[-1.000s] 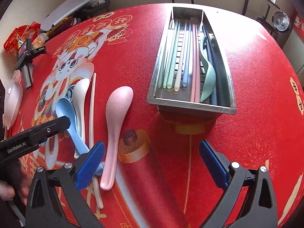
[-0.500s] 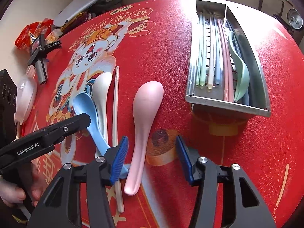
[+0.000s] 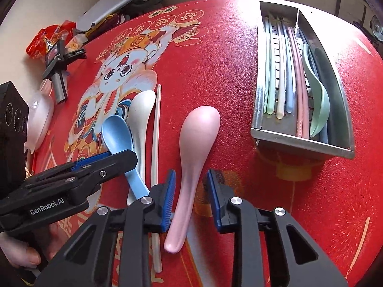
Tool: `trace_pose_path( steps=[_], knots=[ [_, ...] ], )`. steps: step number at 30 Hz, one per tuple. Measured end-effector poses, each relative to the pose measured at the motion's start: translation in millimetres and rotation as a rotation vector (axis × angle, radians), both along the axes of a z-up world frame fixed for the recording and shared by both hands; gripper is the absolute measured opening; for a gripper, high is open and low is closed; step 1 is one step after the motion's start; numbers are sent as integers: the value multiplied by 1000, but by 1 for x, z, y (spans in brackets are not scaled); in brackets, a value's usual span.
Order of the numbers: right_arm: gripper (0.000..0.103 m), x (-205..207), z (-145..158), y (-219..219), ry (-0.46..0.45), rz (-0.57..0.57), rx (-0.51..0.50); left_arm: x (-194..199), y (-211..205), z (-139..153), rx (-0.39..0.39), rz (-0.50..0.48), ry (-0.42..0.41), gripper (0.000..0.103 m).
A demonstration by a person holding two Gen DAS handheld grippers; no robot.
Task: Organize utensils
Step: 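Grasp the blue spoon with the left tool while the right tool grasps the pink spoon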
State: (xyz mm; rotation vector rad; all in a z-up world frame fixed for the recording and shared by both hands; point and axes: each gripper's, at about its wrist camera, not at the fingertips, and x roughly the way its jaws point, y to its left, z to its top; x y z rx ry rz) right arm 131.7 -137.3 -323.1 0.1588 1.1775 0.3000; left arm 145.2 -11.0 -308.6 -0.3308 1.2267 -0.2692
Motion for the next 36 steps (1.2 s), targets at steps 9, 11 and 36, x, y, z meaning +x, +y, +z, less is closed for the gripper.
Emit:
trace_pose_path(
  steps=[9,11,36],
  knots=[
    [25,2,0,-5,12,-11,28,6,2,-3,60,-20,5,19],
    [25,2,-1,-6,15,-12,31,6,7,-4,59,-28,7,16],
    [5,-2,8,9,-2,60,-7,-28,88,3,184,36,-10,10]
  ],
)
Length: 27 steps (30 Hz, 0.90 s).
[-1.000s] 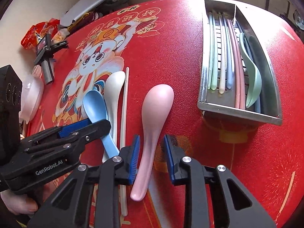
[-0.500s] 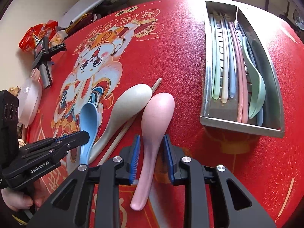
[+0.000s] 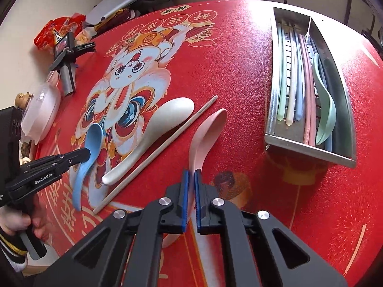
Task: Organize utensils
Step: 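Grasp the blue spoon with the left tool while the right tool grasps the pink spoon, then lift the blue and pink spoons off the table with both tools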
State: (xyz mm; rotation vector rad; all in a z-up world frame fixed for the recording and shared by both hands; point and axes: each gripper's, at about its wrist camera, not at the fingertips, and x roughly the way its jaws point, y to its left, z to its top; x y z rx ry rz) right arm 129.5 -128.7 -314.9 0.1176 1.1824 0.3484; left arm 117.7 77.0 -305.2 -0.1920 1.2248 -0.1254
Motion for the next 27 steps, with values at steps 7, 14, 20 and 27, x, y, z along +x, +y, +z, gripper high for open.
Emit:
trace_pose_path(
  steps=[7,14,20,27],
  knots=[
    [6,-3,-2,2,-2,-16,-12,-15,1,-1,23,-27,-8,13],
    [6,-4,-2,2,4,-44,-8,-14,2,-1,3,-33,5,23],
    [6,-8,-3,2,7,-56,2,-20,17,5,-100,-34,25,39],
    [6,-10,-4,1,8,-72,14,-38,21,3,-134,-76,58,33]
  ],
)
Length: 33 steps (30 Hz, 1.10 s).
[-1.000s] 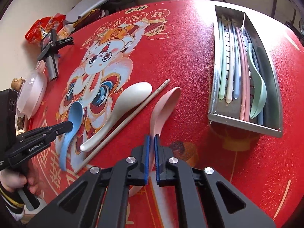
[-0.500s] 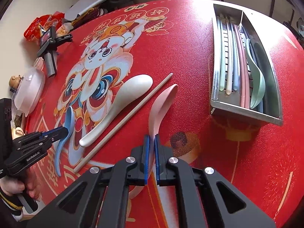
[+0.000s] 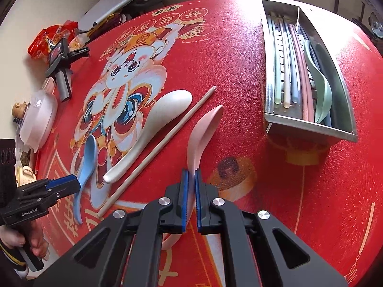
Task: Organize utensils
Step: 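Lift the blue and pink spoons off the table with both tools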
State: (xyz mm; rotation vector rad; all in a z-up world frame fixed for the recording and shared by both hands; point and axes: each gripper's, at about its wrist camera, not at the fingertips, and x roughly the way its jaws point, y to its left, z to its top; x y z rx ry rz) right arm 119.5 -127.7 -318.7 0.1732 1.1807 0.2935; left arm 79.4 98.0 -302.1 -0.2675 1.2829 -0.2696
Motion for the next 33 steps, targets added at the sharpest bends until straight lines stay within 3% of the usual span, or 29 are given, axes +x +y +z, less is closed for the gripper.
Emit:
trace_pose_path(
  steps=[5,6,9,20,33],
  knots=[
    [6,-1,0,1,3,-4,-1,-9,0,-8,-83,7,29,25],
    [6,-2,0,1,4,-5,-2,-10,-4,-9,-75,-8,34,18],
    [6,-3,0,2,8,-3,-8,-11,-18,-10,-24,-47,12,16],
    [8,-15,-4,8,27,44,-80,-13,-40,-8,106,-95,-34,13],
    [8,-22,-4,16,-2,50,-144,-17,-31,-10,62,-63,-54,14]
  ],
)
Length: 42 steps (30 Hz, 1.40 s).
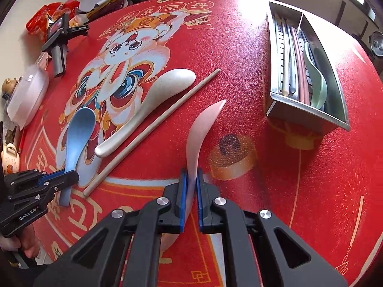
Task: Organize utensils
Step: 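Lift the blue and pink spoons off the table with both tools, then carry the blue and pink spoons over the steel tray and lower them inside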
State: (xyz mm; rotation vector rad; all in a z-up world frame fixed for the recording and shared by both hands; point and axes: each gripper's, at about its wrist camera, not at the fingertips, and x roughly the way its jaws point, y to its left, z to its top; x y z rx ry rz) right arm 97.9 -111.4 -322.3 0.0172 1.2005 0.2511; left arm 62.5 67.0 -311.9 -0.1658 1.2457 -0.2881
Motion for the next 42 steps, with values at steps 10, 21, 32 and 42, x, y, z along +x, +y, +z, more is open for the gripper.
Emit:
trace_pose_path(
  steps=[10,21,32,42],
  knots=[
    [10,-2,0,5,-8,21,-27,-6,0,2,12,1,-25,14],
    [23,2,0,1,59,22,48,-10,1,3,8,9,-40,14],
    [6,-6,0,-10,80,-5,37,0,7,10,-32,11,-20,11],
    [6,-15,34,-35,9,-33,143,31,-11,55,-49,-32,-71,11]
  ],
)
